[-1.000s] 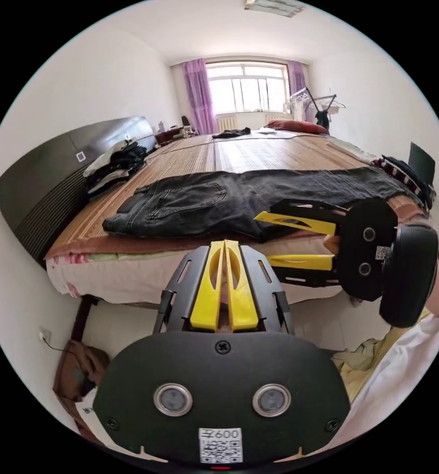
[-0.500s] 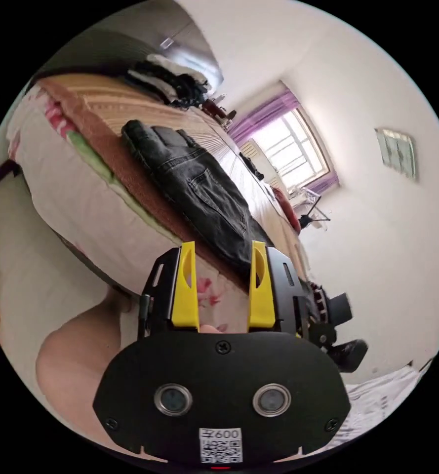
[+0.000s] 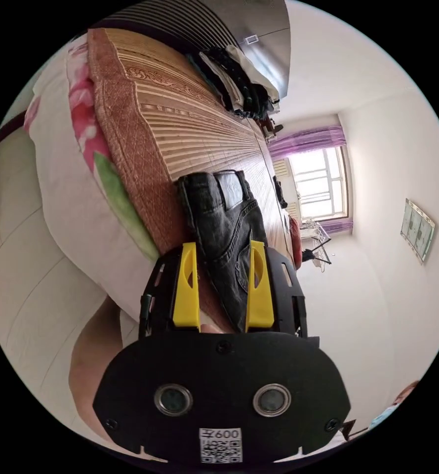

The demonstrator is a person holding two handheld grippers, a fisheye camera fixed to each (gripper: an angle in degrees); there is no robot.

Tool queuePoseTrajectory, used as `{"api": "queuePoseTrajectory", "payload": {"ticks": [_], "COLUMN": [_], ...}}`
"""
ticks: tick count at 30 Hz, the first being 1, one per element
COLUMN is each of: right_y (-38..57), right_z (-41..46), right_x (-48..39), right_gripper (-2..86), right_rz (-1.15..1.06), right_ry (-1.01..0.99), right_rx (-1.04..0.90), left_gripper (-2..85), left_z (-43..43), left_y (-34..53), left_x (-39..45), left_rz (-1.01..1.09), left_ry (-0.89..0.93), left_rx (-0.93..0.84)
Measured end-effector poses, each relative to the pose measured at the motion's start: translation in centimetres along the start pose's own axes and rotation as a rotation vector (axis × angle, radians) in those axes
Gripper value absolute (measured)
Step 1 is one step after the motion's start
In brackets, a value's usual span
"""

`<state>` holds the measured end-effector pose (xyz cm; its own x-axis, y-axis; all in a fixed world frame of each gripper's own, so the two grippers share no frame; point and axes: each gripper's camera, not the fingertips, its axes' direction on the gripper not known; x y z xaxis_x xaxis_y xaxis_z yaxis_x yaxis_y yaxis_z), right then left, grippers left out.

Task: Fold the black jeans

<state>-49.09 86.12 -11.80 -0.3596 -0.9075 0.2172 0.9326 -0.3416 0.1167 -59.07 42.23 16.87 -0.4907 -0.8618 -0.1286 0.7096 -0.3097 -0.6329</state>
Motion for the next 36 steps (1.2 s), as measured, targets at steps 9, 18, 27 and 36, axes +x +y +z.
{"api": "queuePoseTrajectory", "payload": {"ticks": [9, 18, 27, 36], "right_y": [-3.1, -5.8, -3.9, -3.7], "right_z": [-1.5, -2.9, -3.7, -2.5], "right_x": [5.1, 13.1, 32.6, 53.9], "right_gripper": [-0.9, -0.6, 4.9, -0.7], "right_rz": [0.028, 0.027, 0.578, 0.741], "right_ry": [-0.046, -0.11, -0.808, -0.768], "right_rx": [-0.03, -0.049, -0.059, 0.07], "left_gripper": [6.2, 2.9, 2.3, 2.5], "left_z": [-4.1, -10.0, -12.4, -13.3], "left_y": [-7.0, -6.1, -1.7, 1.1], "left_x": [-2.0, 11.7, 19.8, 13.9], "left_rz": [-0.217, 0.27, 0.584, 0.592], "left_ry": [0.135, 0.179, 0.201, 0.37], "left_rx": [-0.1, -0.024, -0.004, 0.031]}}
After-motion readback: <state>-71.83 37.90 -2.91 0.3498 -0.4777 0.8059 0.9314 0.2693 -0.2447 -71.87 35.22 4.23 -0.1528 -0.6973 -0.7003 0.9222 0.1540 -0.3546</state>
